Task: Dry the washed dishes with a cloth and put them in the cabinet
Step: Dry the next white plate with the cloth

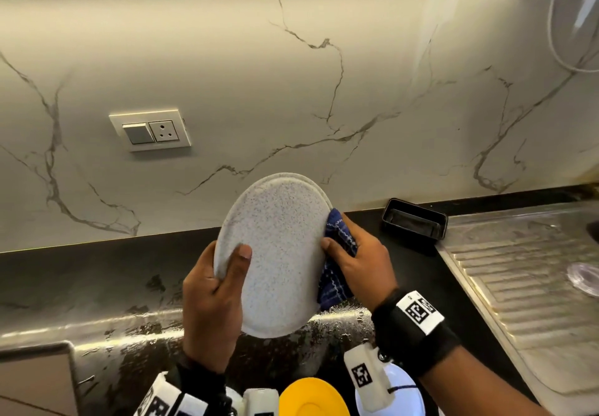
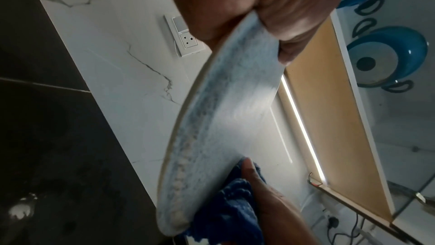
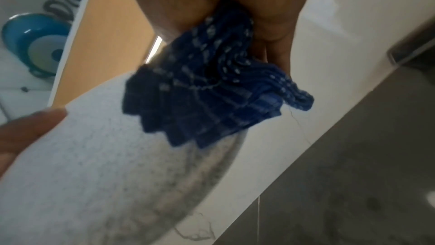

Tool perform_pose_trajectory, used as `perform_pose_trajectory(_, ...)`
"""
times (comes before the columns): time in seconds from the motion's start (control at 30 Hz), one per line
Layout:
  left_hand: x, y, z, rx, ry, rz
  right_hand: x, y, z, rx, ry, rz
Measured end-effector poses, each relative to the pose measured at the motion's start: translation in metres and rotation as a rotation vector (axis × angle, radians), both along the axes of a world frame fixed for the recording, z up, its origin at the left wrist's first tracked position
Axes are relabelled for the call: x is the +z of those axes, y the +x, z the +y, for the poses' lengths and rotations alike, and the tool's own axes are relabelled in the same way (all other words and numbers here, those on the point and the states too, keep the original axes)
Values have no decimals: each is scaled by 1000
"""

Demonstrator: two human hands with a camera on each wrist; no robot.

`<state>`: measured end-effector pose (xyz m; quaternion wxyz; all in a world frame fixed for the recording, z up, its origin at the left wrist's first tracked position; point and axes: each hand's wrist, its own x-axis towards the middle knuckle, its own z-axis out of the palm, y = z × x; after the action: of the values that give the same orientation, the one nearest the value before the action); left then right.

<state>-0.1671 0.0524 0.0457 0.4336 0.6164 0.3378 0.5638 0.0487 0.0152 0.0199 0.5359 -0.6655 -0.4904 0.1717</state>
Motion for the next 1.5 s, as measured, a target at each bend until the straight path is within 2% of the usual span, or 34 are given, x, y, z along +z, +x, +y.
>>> perform_pose_trajectory(0.13, 1, -2, 0, -107, -45, 70, 10, 7, 8, -35, 43, 26)
perform_pose_trajectory(0.3, 7, -4, 0, -130, -14, 163, 36, 2, 20, 95, 121, -115)
perform_pose_trajectory(0.43, 6, -4, 1, -96, 39, 227, 50, -19, 25, 254, 148, -335)
perform_pose_trajectory(0.5, 1, -2, 2, -104, 23, 135, 56, -32, 24, 360, 148, -462)
perform_pose_trajectory(0.6, -8, 2, 3, -230, -150, -56, 58, -53, 21, 527, 130, -658)
perform_pose_trajectory(0.7, -7, 5, -3, -256, -459, -317, 48, -68, 15, 647, 67, -757)
perform_pose_trajectory(0.8, -3, 4, -8, -321, -709, -480, 37, -72, 3, 672, 41, -843)
perform_pose_trajectory(0.93, -11, -2, -1, -359, -828, -539, 14, -74, -17, 682, 47, -991)
perform_pose_trajectory(1.1, -24, 3, 2, -282, -958, -626, -10, -58, -39, 642, 115, -1090)
perform_pose_trajectory(1.2, -29, 1, 7, -136, -886, -603, -22, -41, -49, 625, 149, -1143)
perform_pose_trajectory(1.33, -34, -13, 21, -66, -771, -578, -23, -7, -56, 525, 177, -1106)
perform_pose_trajectory(1.4, -34, -16, 24, -47, -744, -530, -23, 8, -55, 456, 139, -908)
perform_pose_trajectory(1.5, -31, -18, 23, -29, -661, -448, -19, 22, -47, 394, 29, -501)
